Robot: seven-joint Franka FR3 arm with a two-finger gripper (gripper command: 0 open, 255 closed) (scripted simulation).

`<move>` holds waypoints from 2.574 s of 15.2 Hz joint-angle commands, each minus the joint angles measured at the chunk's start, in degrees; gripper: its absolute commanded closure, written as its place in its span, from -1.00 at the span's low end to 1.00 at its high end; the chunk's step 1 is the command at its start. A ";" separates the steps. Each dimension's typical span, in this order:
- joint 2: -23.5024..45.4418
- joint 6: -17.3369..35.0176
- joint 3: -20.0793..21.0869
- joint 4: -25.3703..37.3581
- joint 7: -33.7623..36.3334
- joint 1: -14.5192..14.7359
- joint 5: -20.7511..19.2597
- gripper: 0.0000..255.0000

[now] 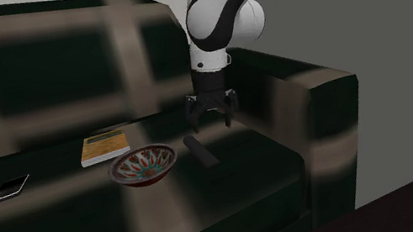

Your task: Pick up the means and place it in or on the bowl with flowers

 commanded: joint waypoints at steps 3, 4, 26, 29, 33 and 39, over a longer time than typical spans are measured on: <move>7.12 0.62 -0.13 5.84 2.92 2.52 -3.24 -1.00; 7.62 1.25 -0.24 5.70 3.06 2.65 -3.45 -1.00; 11.20 5.16 -0.98 5.24 4.15 3.59 -4.98 1.00; 10.59 4.61 -0.86 5.19 3.94 3.41 -4.72 1.00; 8.58 2.13 -0.39 5.74 3.52 3.03 -3.88 1.00; 5.82 -1.71 0.18 6.95 2.97 2.56 -2.71 1.00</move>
